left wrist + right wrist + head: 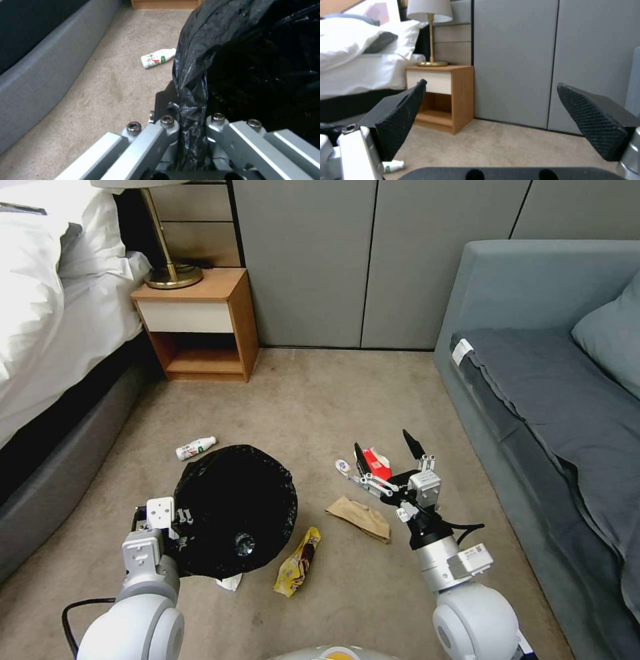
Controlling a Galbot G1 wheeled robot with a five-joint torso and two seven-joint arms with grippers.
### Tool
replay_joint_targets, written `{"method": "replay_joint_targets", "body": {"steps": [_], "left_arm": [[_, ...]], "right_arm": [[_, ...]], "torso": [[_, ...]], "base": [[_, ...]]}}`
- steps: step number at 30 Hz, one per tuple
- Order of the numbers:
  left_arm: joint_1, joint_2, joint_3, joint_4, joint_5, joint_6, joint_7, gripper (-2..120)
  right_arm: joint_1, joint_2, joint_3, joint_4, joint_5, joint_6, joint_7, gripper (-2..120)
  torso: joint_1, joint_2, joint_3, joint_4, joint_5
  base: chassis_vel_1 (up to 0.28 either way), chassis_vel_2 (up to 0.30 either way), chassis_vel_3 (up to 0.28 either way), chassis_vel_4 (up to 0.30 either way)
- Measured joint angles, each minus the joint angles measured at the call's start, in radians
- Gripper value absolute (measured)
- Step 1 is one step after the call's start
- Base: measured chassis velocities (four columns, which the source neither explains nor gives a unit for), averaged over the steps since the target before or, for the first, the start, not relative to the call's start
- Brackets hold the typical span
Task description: Pick up the trash bin, then pick up the garbage from the floor and place it into the trash bin.
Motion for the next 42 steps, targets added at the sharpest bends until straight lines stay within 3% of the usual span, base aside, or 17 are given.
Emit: {"method": "replay_joint_targets", "body": {"steps": [8,12,15,20,23,29,31,42], "left_arm": [[0.002,0.002,0.000,0.000,0.000,0.000,0.000,1],[0.004,0.002,0.001,-0.002,0.001,0.001,0.000,1],[0.003,0.002,0.001,-0.003,0.001,0.003,0.000,1],[0.001,0.001,0.001,-0.003,0.002,0.004,0.000,1],[-0.003,-0.002,0.004,-0.002,0.005,0.005,0.000,1],[-0.003,-0.003,0.002,0.001,0.006,0.005,0.000,1],[-0.002,-0.004,0.000,0.002,0.007,0.005,0.000,1],[0.003,-0.005,-0.002,0.008,0.012,0.005,0.000,1]], "right_arm": [[0.043,-0.087,0.008,-0.039,-0.013,-0.076,0.017,96],[0.080,-0.172,0.008,-0.086,-0.005,-0.146,0.006,102],[0.124,-0.242,0.002,-0.148,0.005,-0.184,-0.045,104],[0.156,-0.270,-0.008,-0.193,0.020,-0.208,-0.086,103],[0.222,-0.296,-0.046,-0.292,0.046,-0.230,-0.159,100],[0.306,-0.300,-0.093,-0.427,0.037,-0.204,-0.225,100],[0.348,-0.285,-0.118,-0.510,0.023,-0.171,-0.267,100],[0.420,-0.207,-0.153,-0.719,-0.011,-0.067,-0.384,100]], "torso": [[0.000,0.000,0.000,0.0000,0.0000],[0.000,0.000,0.000,0.0000,0.0001],[0.000,0.000,0.000,0.0000,0.0000],[0.000,0.000,0.000,0.0001,0.0001],[0.000,0.000,0.000,0.0002,-0.0003],[0.000,0.000,0.000,0.0001,0.0002],[0.000,0.000,0.000,0.0001,0.0000],[0.000,0.000,0.000,0.0000,0.0002]], "base": [[0.000,0.000,0.000,0.000],[0.000,0.000,0.000,0.000],[0.000,0.000,0.000,0.000],[0.000,0.000,0.000,0.000],[0.000,0.000,0.000,0.000],[0.000,0.000,0.000,0.000],[0.000,0.000,0.000,0.000],[0.000,0.000,0.000,0.000]]}}
